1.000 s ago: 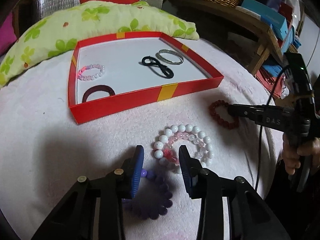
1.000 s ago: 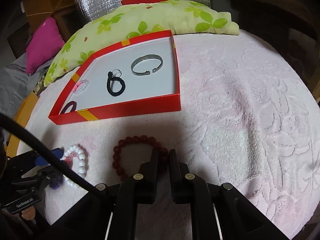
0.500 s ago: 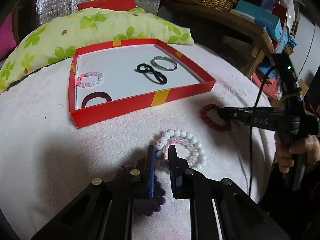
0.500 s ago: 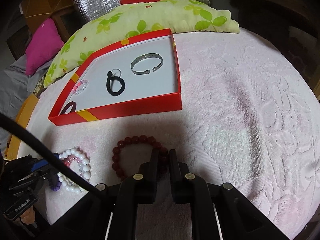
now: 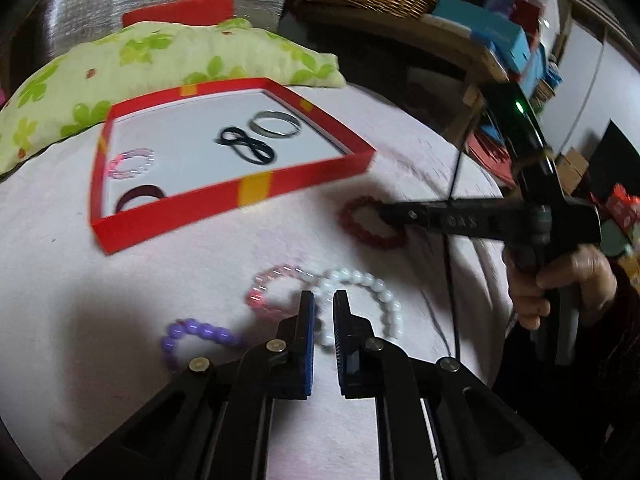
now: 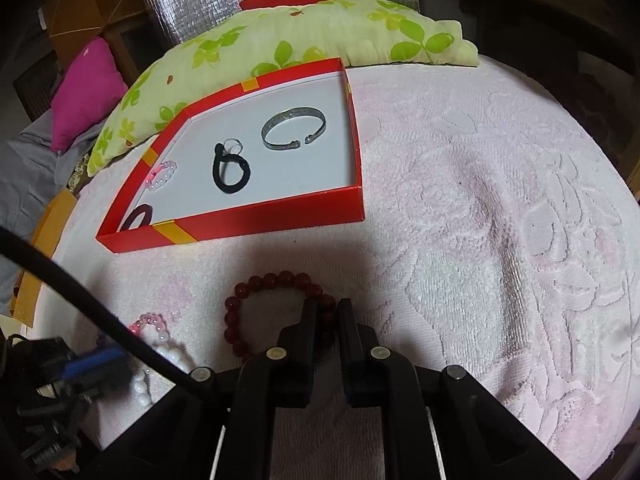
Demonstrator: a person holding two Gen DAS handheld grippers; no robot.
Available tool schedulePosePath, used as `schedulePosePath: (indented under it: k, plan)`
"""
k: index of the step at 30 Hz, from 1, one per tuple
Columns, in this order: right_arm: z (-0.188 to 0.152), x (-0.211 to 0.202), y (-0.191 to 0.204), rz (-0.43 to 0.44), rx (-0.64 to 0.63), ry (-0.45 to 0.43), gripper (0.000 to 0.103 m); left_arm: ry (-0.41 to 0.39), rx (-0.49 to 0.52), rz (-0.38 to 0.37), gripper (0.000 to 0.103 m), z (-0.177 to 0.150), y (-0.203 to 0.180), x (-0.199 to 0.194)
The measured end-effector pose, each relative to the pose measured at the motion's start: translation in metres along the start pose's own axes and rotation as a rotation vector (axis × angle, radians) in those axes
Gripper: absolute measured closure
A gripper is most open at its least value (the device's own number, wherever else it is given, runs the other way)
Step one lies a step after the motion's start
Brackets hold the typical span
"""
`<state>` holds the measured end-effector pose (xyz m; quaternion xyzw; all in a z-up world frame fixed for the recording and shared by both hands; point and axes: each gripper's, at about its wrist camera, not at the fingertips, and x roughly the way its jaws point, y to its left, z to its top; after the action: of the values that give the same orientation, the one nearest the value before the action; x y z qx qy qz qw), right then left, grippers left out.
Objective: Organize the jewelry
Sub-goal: 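Reach the left tool to the white-pink bead bracelets while the right tool approaches the red bead bracelet, then pinch the white bead bracelet with the left tool while the right tool grasps the red bead bracelet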
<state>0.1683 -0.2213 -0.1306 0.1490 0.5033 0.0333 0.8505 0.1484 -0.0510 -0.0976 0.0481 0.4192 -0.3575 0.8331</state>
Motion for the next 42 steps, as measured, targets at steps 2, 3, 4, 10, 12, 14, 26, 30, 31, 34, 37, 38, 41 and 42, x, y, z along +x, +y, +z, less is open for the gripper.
schedulePosePath:
  k: [2,3,4,10,12,14,26,30,31,34,37,38,41,42]
  plan:
    - [0.000,0.000,0.000,0.000,-0.002,0.000,0.091,0.012,0.018,0.003,0.093,-0.002,-0.005,0.004]
    - [0.000,0.000,0.000,0.001,-0.002,-0.001,0.091,0.023,0.025,0.005,0.094,-0.003,-0.007,0.007]
    - [0.000,0.000,0.000,0.001,-0.002,-0.001,0.091,0.031,0.033,0.019,0.094,-0.003,-0.009,0.009]
    - [-0.001,0.000,0.001,-0.001,-0.006,-0.003,0.091,0.022,0.056,0.067,0.093,-0.004,-0.009,0.007]
    - [-0.001,0.000,0.001,0.000,-0.005,-0.003,0.091,0.012,0.060,0.089,0.093,-0.004,-0.006,0.002]
    - [-0.001,0.000,0.001,0.000,-0.006,-0.003,0.091,0.020,0.036,0.105,0.092,-0.004,0.001,0.000]
    - [-0.001,0.000,0.001,0.000,-0.007,-0.003,0.091,-0.023,-0.020,0.229,0.045,-0.002,0.021,-0.010]
    - [-0.001,0.000,0.001,-0.002,-0.008,-0.004,0.091,0.004,-0.019,0.212,0.040,-0.003,0.021,-0.005]
    - [-0.001,0.000,0.001,-0.002,-0.008,-0.003,0.091,0.016,-0.010,0.218,0.040,-0.004,0.020,-0.001]
    - [-0.001,0.000,0.002,-0.006,-0.009,-0.004,0.091,0.013,0.011,0.193,0.040,-0.003,0.017,-0.001]
    - [-0.001,0.000,0.002,-0.007,-0.010,-0.005,0.091,0.030,-0.001,0.171,0.048,-0.004,0.021,0.001]
    - [-0.001,0.000,0.003,-0.007,-0.010,-0.006,0.091,0.044,-0.007,0.167,0.052,-0.005,0.022,0.003]
    - [-0.001,0.000,0.003,-0.007,-0.011,-0.005,0.091,0.057,-0.001,0.159,0.065,-0.006,0.021,0.003]
    - [-0.001,0.000,0.003,-0.007,-0.010,-0.005,0.091,0.057,0.006,0.162,0.072,-0.007,0.020,0.003]
